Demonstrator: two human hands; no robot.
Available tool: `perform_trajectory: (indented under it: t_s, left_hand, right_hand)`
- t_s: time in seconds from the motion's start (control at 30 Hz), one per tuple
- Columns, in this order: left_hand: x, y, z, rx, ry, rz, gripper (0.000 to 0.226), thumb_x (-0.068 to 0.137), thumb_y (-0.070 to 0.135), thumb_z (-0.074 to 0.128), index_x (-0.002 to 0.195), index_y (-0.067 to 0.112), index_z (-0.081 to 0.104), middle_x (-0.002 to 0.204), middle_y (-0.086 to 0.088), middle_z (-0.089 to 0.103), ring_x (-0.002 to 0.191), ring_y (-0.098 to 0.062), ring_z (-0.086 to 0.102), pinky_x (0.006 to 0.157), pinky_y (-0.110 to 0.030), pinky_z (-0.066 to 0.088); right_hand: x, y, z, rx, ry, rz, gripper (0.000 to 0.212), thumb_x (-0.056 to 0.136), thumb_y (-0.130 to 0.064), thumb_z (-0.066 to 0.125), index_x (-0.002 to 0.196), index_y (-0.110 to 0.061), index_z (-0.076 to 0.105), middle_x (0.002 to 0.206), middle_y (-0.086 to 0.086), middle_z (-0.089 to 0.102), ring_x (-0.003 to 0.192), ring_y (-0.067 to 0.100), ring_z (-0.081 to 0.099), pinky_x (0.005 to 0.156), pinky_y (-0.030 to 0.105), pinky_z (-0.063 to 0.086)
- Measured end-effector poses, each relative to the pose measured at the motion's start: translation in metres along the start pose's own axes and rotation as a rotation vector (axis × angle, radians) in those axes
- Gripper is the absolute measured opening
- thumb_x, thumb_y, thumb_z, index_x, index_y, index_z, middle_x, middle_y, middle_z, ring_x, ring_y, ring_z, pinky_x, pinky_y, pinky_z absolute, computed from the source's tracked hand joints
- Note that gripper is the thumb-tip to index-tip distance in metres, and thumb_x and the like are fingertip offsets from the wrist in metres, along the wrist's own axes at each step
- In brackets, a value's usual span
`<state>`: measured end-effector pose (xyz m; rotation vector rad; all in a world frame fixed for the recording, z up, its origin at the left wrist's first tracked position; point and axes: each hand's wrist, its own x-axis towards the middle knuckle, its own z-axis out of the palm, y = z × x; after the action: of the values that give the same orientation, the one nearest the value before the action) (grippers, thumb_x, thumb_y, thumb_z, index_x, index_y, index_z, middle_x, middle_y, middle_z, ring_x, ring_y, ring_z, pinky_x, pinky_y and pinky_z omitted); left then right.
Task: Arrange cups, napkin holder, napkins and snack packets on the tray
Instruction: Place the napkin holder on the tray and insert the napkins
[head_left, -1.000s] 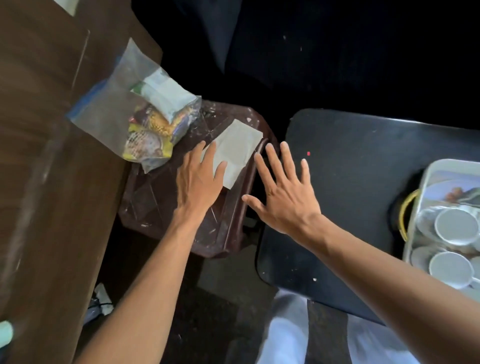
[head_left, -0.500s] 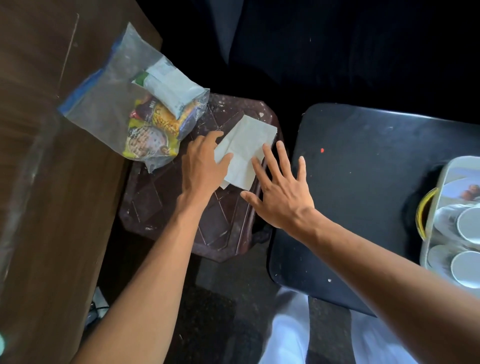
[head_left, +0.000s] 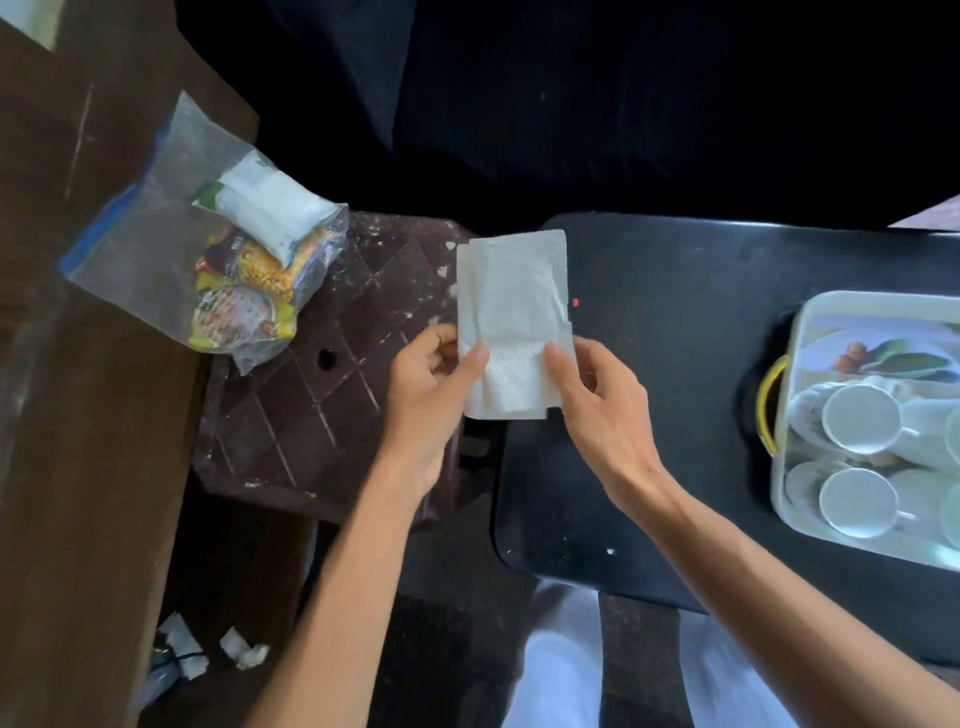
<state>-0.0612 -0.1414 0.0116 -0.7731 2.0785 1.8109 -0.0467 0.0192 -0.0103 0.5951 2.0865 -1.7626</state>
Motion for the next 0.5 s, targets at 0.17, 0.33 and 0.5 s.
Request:
perform_trajectory:
  t_s: [0.17, 0.33, 0.5]
  left_hand:
    - [-0.031, -0.006, 0.067, -0.071, -0.114, -0.075, 0.019, 0.097, 0.006, 0.066, 0.115, 0.012, 0.066, 0.108, -0.004, 0.079, 0.102, -0.018, 0.076, 0.092, -0.038, 0.061]
    - [-0.043, 0.003, 0.135, -0.105, -0.065, -0.058, 0.024, 0.098, 0.023, 0.067, 0.121, 0.018, 0.062, 0.110, -0.004, 0.079, 0.106, -0.023, 0.074, 0.094, -0.043, 0.059]
    - [-0.051, 0.012, 0.206, -0.035, -0.163, -0.028, 0.016, 0.099, 0.015, 0.065, 0.113, 0.010, 0.064, 0.103, -0.008, 0.079, 0.092, -0.020, 0.077, 0.077, -0.029, 0.062]
  right_hand:
    - [-0.025, 0.016, -0.057, 0.017, 0.118, -0.056, 0.021, 0.098, -0.038, 0.057, 0.086, -0.023, 0.066, 0.074, -0.008, 0.067, 0.061, 0.001, 0.054, 0.053, 0.014, 0.041]
    - [-0.044, 0.031, -0.124, -0.037, 0.174, -0.058, 0.013, 0.097, -0.033, 0.060, 0.089, -0.026, 0.068, 0.077, -0.014, 0.070, 0.068, 0.002, 0.063, 0.056, 0.009, 0.041]
    - [-0.061, 0.046, -0.197, -0.077, 0.321, -0.053, 0.013, 0.095, -0.037, 0.063, 0.090, -0.026, 0.069, 0.079, -0.017, 0.070, 0.075, 0.004, 0.065, 0.060, 0.018, 0.047]
